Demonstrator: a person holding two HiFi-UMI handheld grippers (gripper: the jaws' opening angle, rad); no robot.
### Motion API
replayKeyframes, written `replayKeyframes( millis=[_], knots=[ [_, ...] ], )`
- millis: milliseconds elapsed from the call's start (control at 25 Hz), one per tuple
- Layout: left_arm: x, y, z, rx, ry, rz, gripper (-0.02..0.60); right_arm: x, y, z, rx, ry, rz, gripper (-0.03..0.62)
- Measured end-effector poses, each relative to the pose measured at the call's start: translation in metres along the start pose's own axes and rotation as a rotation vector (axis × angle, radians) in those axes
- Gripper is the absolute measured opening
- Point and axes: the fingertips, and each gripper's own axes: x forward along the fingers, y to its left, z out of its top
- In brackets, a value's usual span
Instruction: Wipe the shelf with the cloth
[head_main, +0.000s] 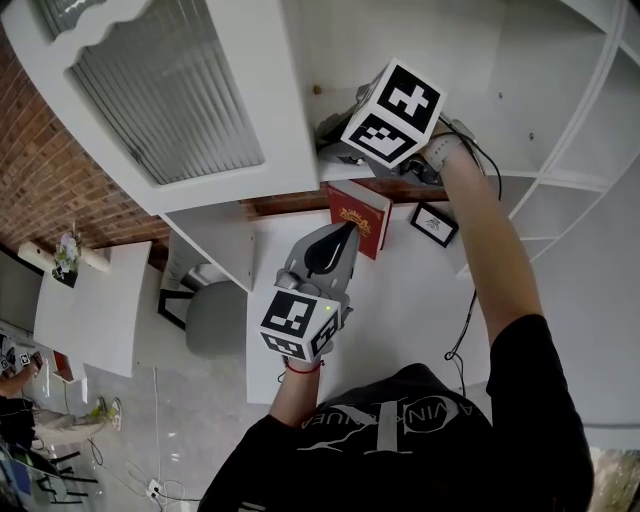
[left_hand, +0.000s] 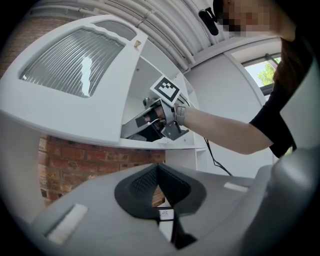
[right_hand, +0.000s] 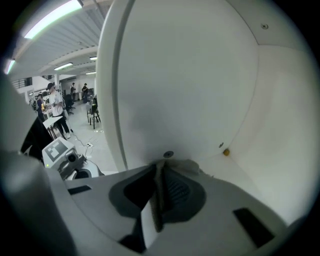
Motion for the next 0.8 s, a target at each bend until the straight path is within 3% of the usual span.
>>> replayKeyframes(
  millis=[480,800],
  knots=[
    [-0.014,-0.019,0.008,0.026,-0.008,0.001,0.009,-0.016,0.032,-0.008,-0.027,-0.003,-0.036,0.037],
    [-0.029,-0.023,0.008,0.035,-0.005,0.037,0.009,-0.033,0.05,-0.024,-0.072,-0.038,-0.114,0.038]
  ],
)
